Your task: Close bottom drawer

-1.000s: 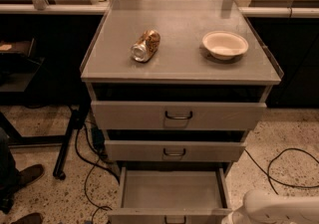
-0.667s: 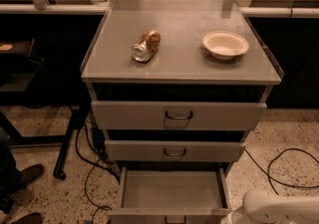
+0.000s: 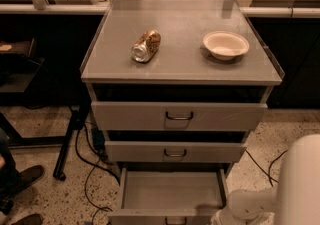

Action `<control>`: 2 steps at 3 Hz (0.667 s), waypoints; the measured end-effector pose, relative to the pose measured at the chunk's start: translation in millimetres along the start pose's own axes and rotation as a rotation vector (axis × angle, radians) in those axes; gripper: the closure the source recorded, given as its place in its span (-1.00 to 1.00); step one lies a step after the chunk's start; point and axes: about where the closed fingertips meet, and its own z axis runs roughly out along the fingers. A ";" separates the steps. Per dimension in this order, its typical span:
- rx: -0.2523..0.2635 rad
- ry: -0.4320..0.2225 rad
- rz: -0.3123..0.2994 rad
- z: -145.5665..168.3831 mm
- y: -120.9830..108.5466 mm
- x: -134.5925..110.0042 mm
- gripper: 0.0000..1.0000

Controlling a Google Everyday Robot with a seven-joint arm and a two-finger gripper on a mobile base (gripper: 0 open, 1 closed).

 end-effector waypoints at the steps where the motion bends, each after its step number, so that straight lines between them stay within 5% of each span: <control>1: 0.026 -0.015 0.037 17.3 -6.1 -18.5 1.00; 2: 0.027 -0.017 0.049 23.1 -6.7 -23.0 1.00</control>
Offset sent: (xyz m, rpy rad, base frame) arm 0.0167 0.0044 -0.0195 -0.0279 -0.0052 -0.0380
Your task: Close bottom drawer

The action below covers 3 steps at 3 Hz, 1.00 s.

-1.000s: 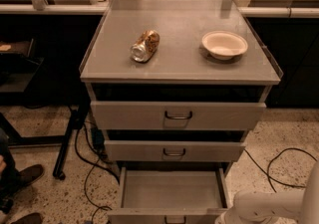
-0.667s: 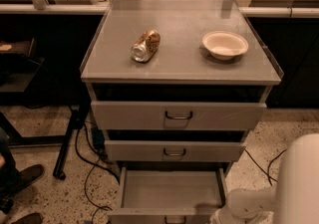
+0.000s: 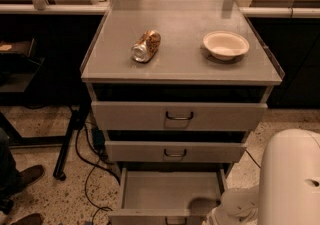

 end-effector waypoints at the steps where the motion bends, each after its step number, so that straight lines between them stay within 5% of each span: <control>1: -0.032 0.004 0.047 17.8 0.1 -6.1 1.00; 3: -0.011 -0.085 0.155 42.6 -29.0 -53.8 1.00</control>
Offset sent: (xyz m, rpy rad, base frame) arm 0.0704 -0.0114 -0.0621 0.0184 -0.0284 -0.2425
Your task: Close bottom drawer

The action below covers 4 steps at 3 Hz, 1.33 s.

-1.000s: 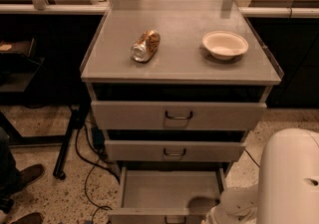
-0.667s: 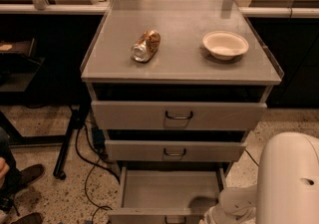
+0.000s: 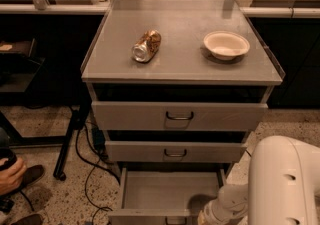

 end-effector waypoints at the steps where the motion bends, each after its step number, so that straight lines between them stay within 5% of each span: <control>1: 0.022 -0.031 0.026 17.4 -8.0 -20.9 1.00; 4: 0.013 -0.125 0.045 8.2 -2.3 -52.9 1.00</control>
Offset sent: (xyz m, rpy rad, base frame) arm 0.0785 0.0024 -0.0439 -0.0496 -0.1023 -0.1211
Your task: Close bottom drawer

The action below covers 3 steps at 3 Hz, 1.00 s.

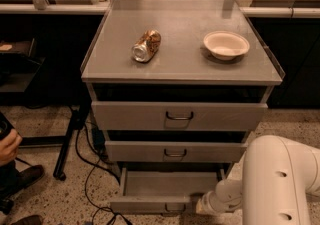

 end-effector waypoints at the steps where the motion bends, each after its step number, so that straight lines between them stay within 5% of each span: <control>1: -0.012 -0.085 0.067 -2.1 1.9 -34.2 1.00; 3: -0.003 -0.307 0.114 -35.4 11.1 -117.6 1.00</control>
Offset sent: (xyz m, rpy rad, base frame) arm 0.1525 -0.0265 0.0671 -0.0264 -0.3367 -0.2830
